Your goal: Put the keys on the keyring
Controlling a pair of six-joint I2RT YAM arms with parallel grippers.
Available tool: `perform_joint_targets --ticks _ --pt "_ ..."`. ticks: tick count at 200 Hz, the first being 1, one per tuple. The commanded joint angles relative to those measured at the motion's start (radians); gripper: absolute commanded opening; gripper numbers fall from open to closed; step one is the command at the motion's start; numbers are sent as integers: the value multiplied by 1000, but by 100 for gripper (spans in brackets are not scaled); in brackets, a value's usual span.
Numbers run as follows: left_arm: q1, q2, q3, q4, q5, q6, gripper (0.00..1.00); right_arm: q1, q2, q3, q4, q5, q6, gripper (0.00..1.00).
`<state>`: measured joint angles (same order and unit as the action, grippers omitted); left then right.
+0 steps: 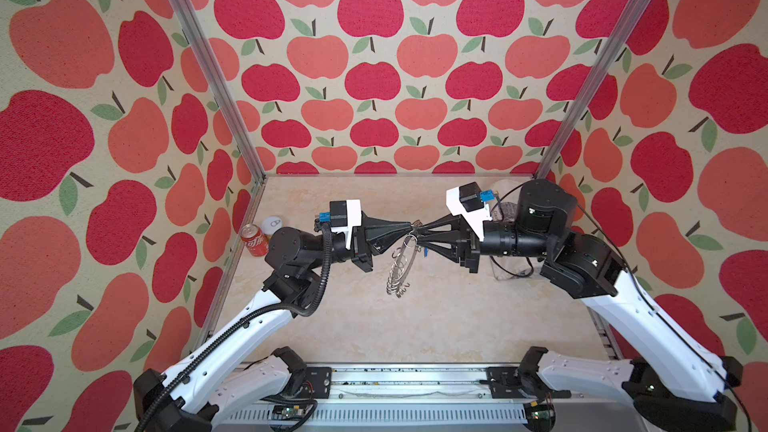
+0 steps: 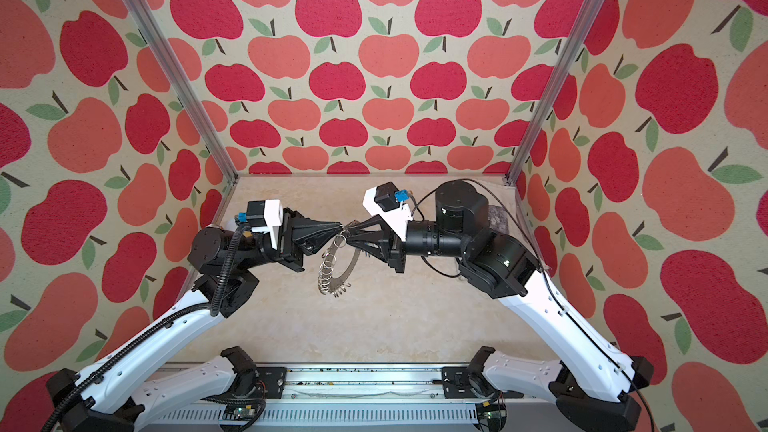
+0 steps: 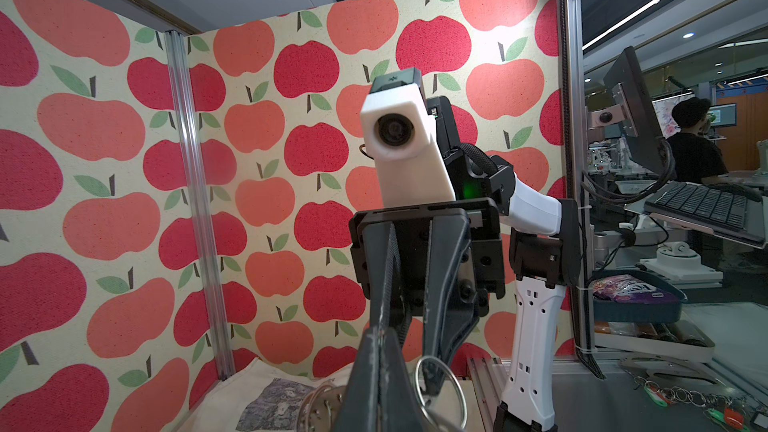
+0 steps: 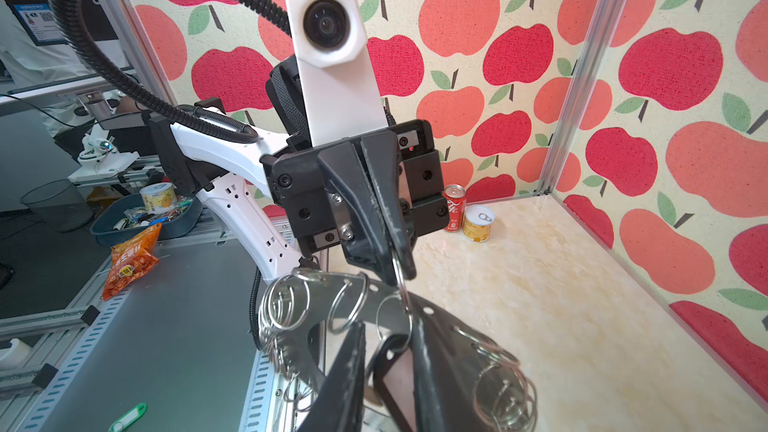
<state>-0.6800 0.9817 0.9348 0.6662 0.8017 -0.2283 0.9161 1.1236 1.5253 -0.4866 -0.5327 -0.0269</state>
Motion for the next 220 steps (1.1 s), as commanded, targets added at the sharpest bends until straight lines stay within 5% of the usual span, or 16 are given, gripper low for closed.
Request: perform_joint_targets --ticks 1,185,220 --pt "3 -11 4 64 3 -19 0 -3 -8 2 26 13 -25 22" --pt "0 -13 10 68 14 -24 0 -13 18 -14 89 -40 1 13" --pt "-1 -12 15 62 17 -25 0 -11 16 -16 96 -42 5 2"
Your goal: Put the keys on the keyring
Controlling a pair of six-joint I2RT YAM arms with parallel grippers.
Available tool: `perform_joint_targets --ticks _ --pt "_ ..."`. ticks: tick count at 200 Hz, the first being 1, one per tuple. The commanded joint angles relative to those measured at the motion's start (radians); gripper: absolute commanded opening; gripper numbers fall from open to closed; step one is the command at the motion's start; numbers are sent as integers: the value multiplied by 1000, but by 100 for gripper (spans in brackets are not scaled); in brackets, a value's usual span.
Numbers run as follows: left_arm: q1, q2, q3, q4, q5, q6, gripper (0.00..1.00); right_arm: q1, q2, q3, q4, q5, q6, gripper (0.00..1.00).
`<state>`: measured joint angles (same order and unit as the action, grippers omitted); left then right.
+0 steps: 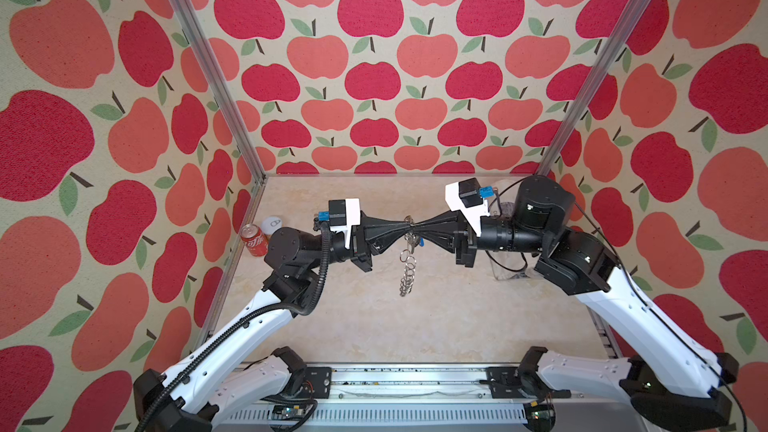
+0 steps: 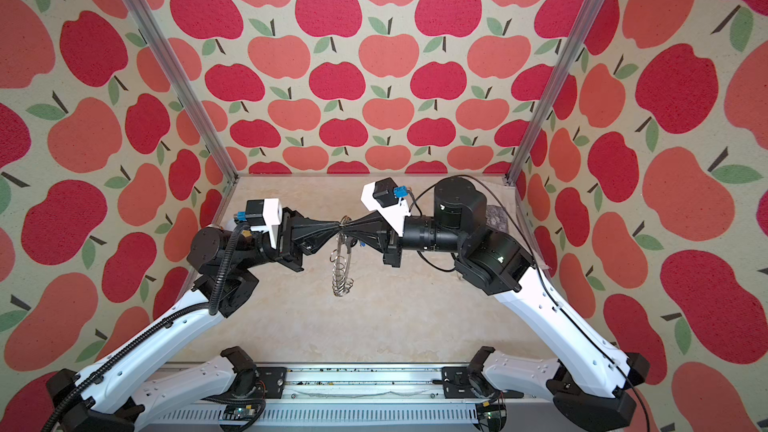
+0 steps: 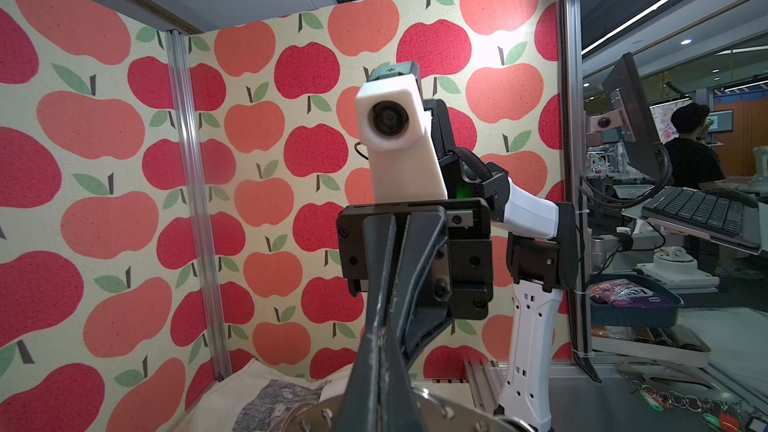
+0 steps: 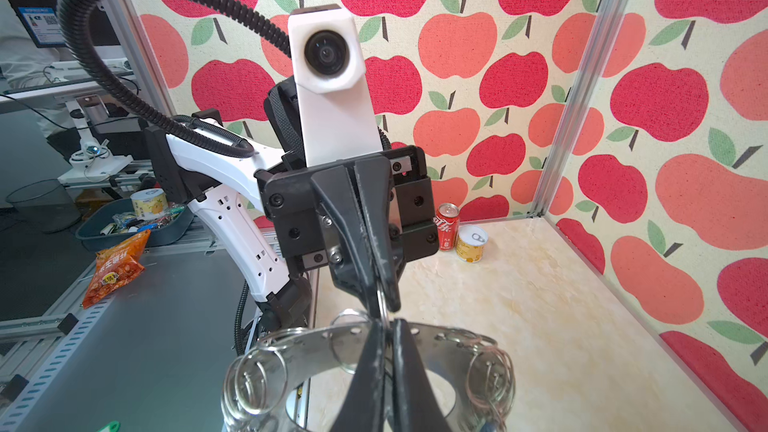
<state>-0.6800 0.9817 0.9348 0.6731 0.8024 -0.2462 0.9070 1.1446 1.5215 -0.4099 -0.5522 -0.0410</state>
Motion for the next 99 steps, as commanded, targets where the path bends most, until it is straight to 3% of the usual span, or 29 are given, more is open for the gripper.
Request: perform_joint_targets --ticks 1,40,67,99 --pt "0 -13 15 56 16 -7 0 -3 -4 -12 19 -23 19 1" --pt "-1 -14 15 47 13 -8 0 -1 3 -3 -1 -29 8 0" --pt "-1 -27 31 -60 11 11 0 -2 16 75 -154 8 -69 0" --pt "0 -58 102 -369 -22 95 40 2 71 221 -410 60 -171 0"
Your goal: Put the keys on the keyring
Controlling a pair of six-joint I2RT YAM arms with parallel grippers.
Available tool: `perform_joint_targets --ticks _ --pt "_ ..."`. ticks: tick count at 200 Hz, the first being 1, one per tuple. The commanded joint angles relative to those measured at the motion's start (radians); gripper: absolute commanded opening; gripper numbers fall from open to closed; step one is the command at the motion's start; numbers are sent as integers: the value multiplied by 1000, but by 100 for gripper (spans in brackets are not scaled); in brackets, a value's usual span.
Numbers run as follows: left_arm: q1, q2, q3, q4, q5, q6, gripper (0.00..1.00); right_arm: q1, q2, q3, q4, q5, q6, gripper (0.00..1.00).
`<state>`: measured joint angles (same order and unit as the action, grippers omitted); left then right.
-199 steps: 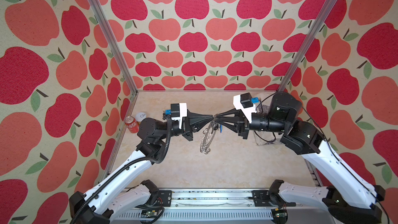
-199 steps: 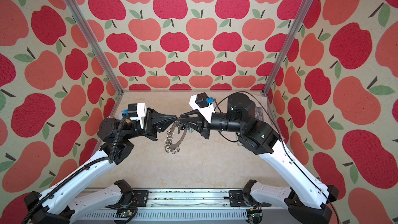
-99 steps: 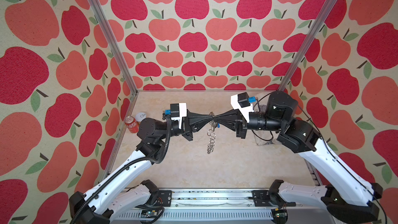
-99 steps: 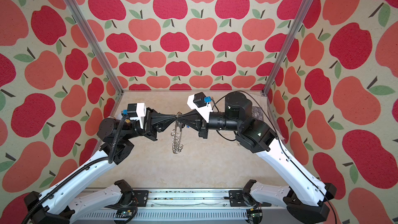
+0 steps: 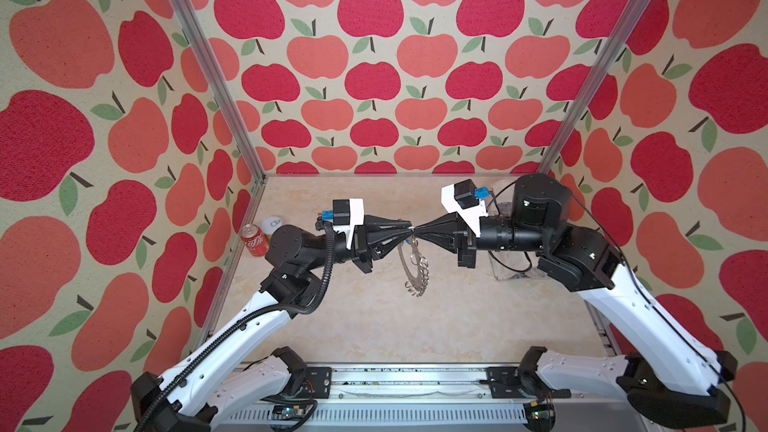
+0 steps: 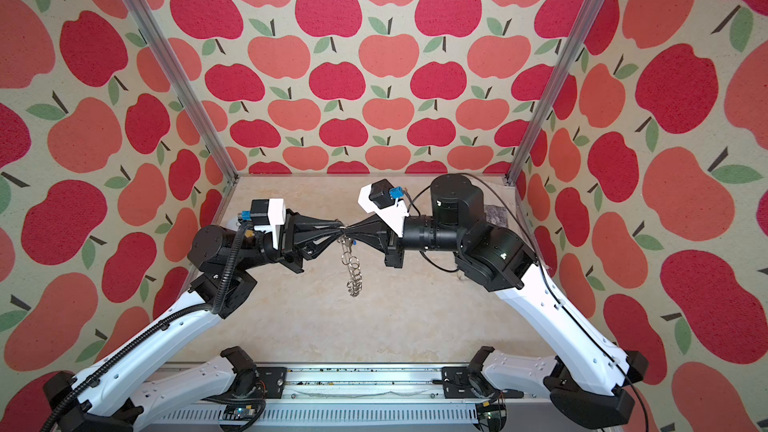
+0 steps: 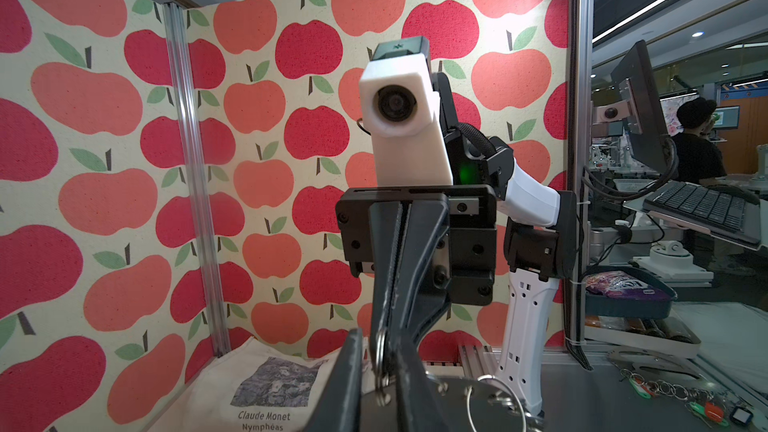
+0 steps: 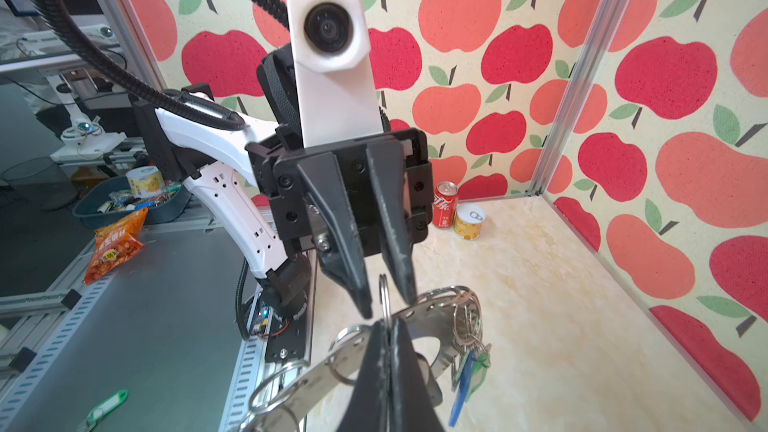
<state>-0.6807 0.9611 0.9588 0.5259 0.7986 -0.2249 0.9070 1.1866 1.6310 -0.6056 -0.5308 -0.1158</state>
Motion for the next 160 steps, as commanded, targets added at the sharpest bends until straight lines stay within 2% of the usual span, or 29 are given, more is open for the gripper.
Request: perform_joint_targets --ticks 1,37,74,126,160 --pt "1 -38 80 -231 -19 76 40 2 31 115 -222 39 -98 0" --pt "-9 -22 218 -580 -61 182 49 41 103 258 -440 146 -181 0" --pt "-52 39 334 -822 -116 281 48 86 179 394 -582 248 -225 0" --pt "-89 56 369 -898 -132 330 35 102 217 456 -625 281 -239 0" --pt "-97 60 376 -901 -131 338 30 105 223 458 -625 275 -237 0"
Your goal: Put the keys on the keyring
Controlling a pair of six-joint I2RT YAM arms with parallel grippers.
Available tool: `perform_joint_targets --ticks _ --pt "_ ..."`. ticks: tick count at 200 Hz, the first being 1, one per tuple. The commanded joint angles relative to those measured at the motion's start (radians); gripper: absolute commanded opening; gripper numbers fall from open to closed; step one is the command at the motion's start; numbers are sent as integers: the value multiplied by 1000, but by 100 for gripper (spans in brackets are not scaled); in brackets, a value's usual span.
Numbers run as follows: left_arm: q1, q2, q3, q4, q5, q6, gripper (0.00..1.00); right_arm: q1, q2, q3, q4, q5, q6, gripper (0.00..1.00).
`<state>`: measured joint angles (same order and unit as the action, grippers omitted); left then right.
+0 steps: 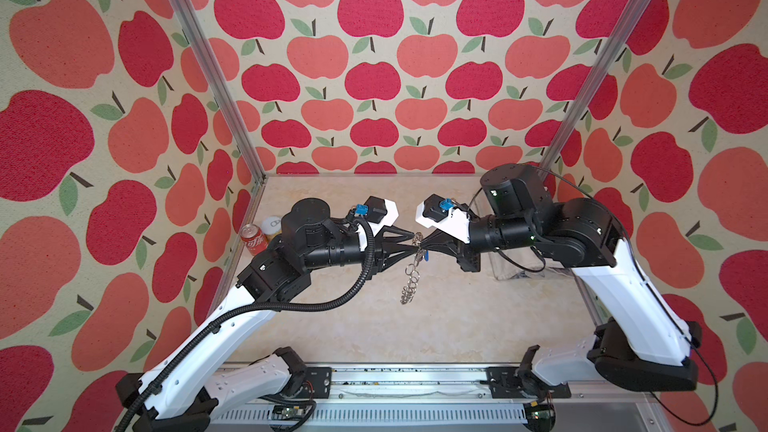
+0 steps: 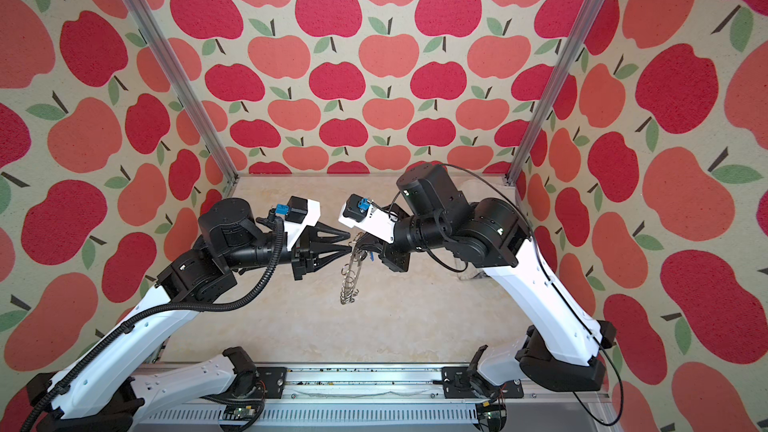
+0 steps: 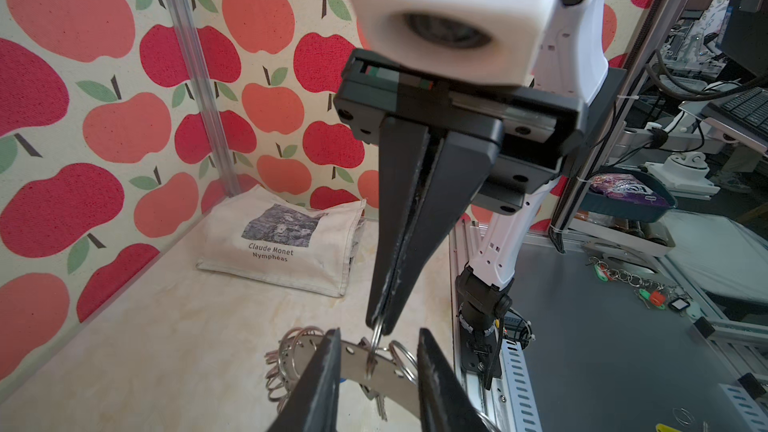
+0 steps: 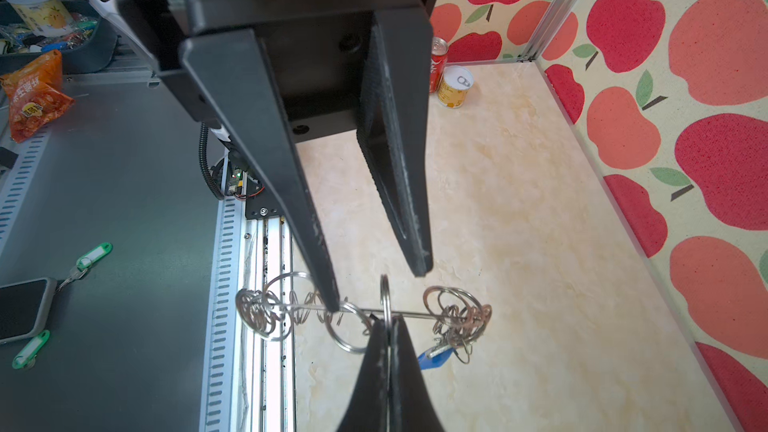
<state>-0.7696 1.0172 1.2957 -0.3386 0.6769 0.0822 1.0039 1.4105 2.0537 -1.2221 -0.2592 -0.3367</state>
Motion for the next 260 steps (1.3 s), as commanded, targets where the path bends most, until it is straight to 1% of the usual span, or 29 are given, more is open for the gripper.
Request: perform_joint_targets --ticks 1,63,118,176,205,260 --pt "-7 4 39 -37 -9 30 30 9 0 36 -8 4 -16 0" --pt "-24 19 45 -22 -15 41 28 13 -2 36 1 -13 -13 0" --pt "-26 22 40 7 -10 41 22 13 -5 22 8 -25 -15 0" --pt "-27 31 45 7 0 40 12 13 -7 17 18 -32 -15 0" --pt "-31 32 48 7 0 42 9 14 -11 12 24 -39 -13 0" --pt "-34 26 42 33 8 38 13 18 -14 2 25 -38 -13 0"
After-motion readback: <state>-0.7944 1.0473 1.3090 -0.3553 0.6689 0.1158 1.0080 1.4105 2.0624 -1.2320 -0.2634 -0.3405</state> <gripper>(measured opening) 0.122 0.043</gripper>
